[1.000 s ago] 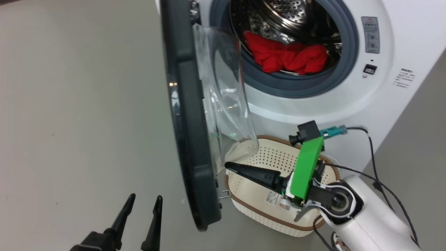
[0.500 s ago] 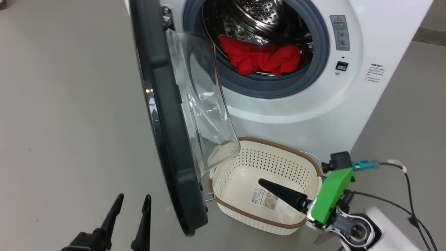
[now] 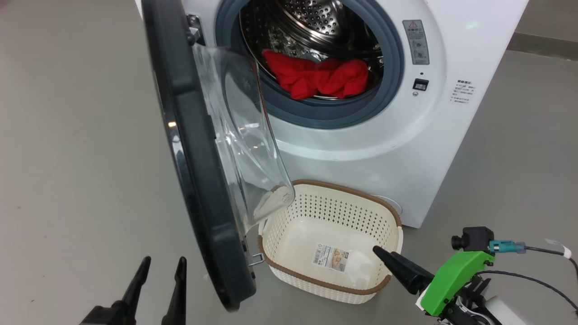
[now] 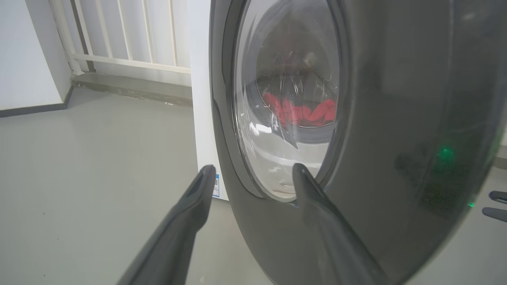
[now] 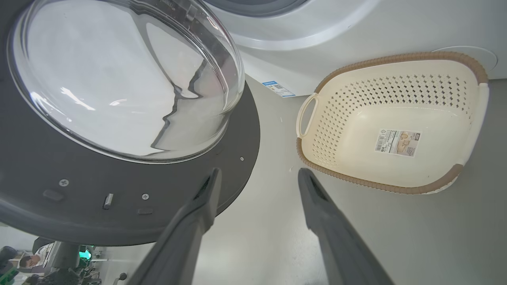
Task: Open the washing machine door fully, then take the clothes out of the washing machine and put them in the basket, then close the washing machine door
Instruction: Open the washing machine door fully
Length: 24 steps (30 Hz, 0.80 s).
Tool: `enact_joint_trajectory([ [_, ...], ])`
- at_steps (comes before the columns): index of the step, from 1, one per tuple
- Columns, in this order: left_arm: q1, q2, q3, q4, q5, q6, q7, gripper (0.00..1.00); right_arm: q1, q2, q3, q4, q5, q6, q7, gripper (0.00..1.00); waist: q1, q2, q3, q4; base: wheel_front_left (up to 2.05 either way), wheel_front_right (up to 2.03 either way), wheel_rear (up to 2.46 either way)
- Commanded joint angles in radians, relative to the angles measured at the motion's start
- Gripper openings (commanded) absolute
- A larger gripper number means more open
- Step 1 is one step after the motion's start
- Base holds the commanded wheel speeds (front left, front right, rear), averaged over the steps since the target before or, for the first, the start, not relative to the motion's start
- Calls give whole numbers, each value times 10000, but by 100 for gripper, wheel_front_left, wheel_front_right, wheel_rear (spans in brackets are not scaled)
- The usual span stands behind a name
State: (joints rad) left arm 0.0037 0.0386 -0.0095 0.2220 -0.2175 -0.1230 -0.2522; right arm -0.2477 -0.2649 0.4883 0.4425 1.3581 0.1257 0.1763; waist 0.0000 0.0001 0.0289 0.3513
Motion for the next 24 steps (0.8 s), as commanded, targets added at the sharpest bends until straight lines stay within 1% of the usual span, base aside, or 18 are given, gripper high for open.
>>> enact_joint_trajectory([
  [1, -113, 116, 377, -192, 93, -14, -95, 100, -47, -166, 183, -140, -166, 50, -370, 100, 0, -1, 25, -46, 0, 0, 0],
  [6, -117, 116, 403, -163, 94, -16, -95, 100, -115, -362, 599, 118, -739, 50, -1688, 100, 0, -1, 60, -102, 0, 0, 0],
  [11, -137, 116, 406, -123, 101, -20, -95, 100, -229, -675, 1513, 339, -1606, 50, -2963, 100, 0, -1, 63, -101, 0, 0, 0],
  [15, -161, 116, 419, -93, 106, -23, -95, 100, -366, -847, 2150, 548, -2002, 50, -3811, 100, 0, -1, 77, -87, 0, 0, 0],
  [18, -169, 116, 431, -74, 105, -26, -95, 100, -497, -953, 2495, 721, -2392, 50, -4201, 100, 0, -1, 90, -83, 0, 0, 0],
  [21, -168, 116, 439, -65, 102, -28, -95, 100, -560, -979, 2551, 806, -2657, 50, -4326, 100, 0, -1, 98, -87, 0, 0, 0],
  [22, -166, 116, 442, -62, 102, -28, -95, 100, -570, -984, 2499, 878, -2791, 50, -4355, 100, 0, -1, 97, -89, 0, 0, 0],
  [24, -155, 116, 456, -64, 106, -29, -95, 100, -594, -960, 2045, 867, -3305, 50, -4371, 100, 0, -1, 106, -105, 0, 0, 0],
])
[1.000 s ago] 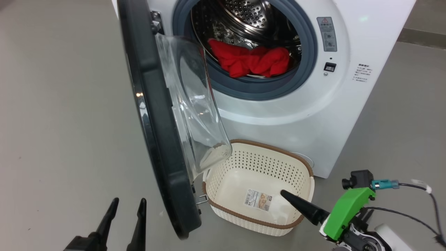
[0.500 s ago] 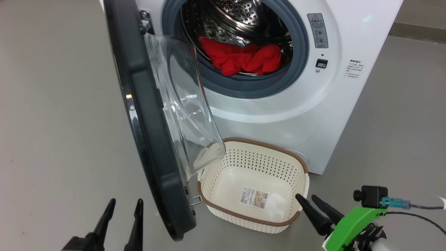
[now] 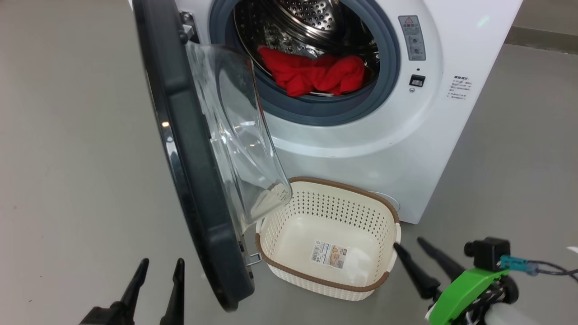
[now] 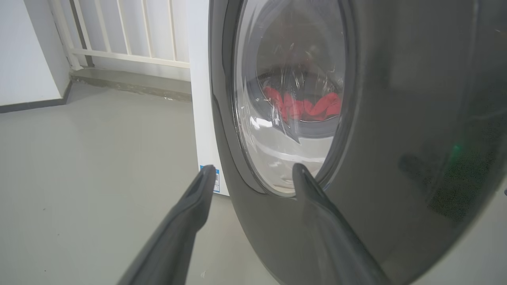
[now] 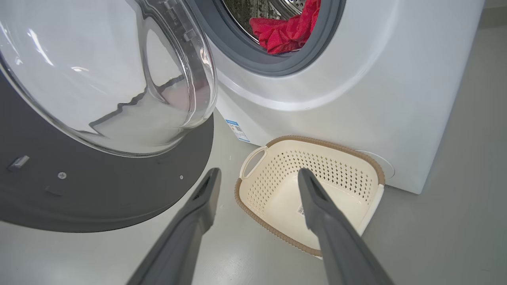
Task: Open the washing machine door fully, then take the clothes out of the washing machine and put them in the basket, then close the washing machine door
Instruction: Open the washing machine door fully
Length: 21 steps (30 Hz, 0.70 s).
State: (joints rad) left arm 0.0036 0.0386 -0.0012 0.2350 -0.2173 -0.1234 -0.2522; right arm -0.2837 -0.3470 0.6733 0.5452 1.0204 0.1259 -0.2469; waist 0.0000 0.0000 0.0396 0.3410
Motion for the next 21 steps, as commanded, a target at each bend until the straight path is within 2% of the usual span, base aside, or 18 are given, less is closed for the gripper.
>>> enact_joint_trajectory([
  [1, -154, 116, 378, -197, 104, -26, -95, 100, -180, -91, -82, -220, -232, 48, -142, 100, 0, 0, 7, -5, 0, 0, 0],
  [11, -172, 116, 369, -204, 124, -33, -95, 100, 914, 786, -2836, -1272, -3361, 48, -147, 100, 0, 0, 13, -8, 0, 0, 0],
  [21, -140, 116, 364, -210, 172, -37, -95, 100, 1759, 1641, -4493, -2571, -5167, 48, -148, 100, 0, 0, -81, 24, 0, 0, 0],
])
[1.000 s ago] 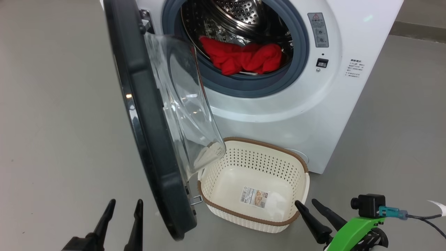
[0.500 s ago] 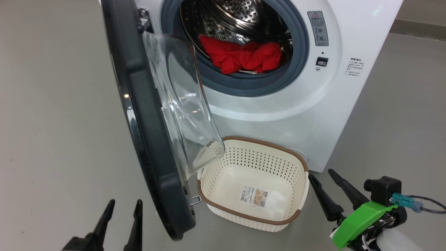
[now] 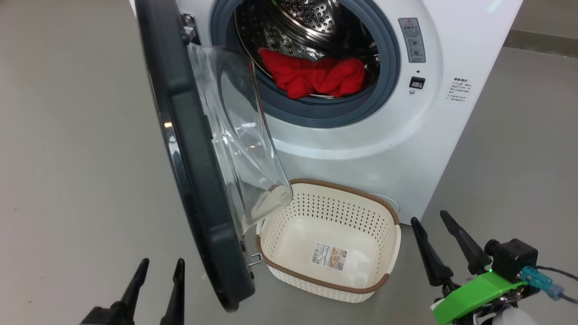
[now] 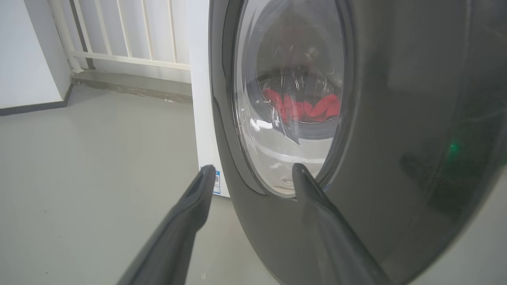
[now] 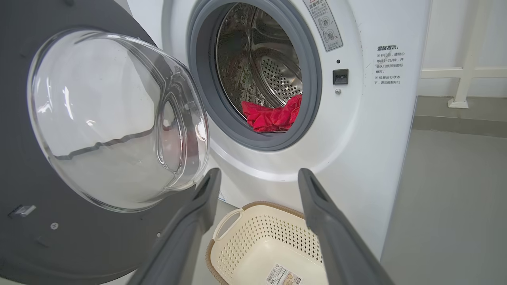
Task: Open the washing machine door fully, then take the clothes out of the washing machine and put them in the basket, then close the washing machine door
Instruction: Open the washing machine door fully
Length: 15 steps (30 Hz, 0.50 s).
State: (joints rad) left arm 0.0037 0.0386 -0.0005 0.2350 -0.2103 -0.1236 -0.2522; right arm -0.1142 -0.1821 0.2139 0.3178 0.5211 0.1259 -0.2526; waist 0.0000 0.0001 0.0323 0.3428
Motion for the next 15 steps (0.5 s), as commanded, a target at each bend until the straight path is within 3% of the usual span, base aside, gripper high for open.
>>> enact_joint_trajectory([
  [1, -138, 116, 358, -209, 104, -35, -95, 100, 139, 42, 51, -349, -244, 48, -90, 100, 0, -1, -13, 7, 0, 0, 0],
  [15, -100, 116, 350, -156, 70, -13, -95, 100, 762, 339, -201, 34, -817, 48, -91, 100, 0, -1, -96, 1, 0, 0, 0],
])
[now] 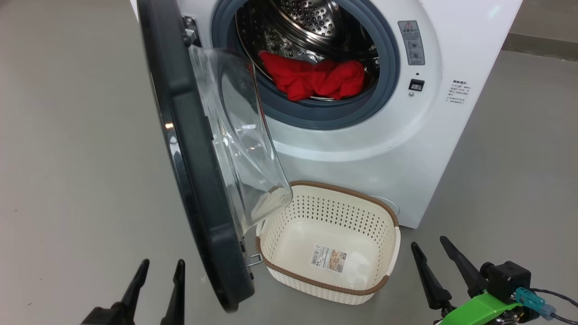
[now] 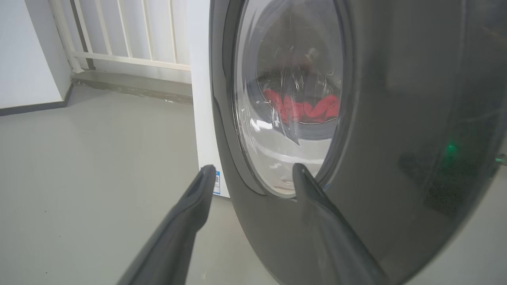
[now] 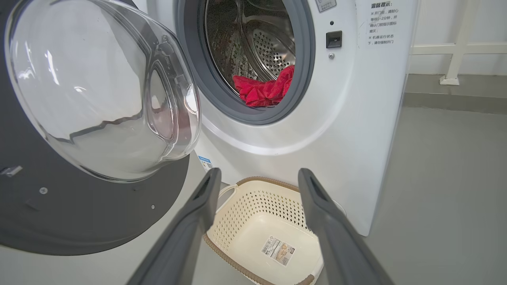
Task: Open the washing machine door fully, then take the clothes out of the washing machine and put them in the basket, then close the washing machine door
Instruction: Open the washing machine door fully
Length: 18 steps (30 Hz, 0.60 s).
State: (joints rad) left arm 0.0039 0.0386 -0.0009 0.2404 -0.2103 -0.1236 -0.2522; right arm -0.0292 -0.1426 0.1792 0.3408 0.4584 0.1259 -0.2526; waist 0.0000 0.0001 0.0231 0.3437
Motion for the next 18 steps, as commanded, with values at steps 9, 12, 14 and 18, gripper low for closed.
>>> enact_joint_trajectory([
  [9, -282, 116, 738, -781, -400, 149, -95, 0, -126, -28, -47, -303, -303, 48, -91, 100, 0, -1, -10, -5, 0, 0, 0],
  [12, -457, 116, 940, -1505, -478, 216, -95, 0, -114, -18, -100, -332, -334, 48, -91, 100, 0, -1, -18, 14, 0, 0, 0],
  [14, -614, 116, 1015, -2235, -562, 313, -95, 0, -101, -15, -125, -345, -356, 48, -91, 100, 0, -1, -31, 21, 0, 0, 0],
  [18, -872, 116, 722, -4013, -677, 525, -95, 0, -89, -6, -157, -322, -397, 48, -91, 100, 0, -1, -30, 28, 0, 0, 0],
])
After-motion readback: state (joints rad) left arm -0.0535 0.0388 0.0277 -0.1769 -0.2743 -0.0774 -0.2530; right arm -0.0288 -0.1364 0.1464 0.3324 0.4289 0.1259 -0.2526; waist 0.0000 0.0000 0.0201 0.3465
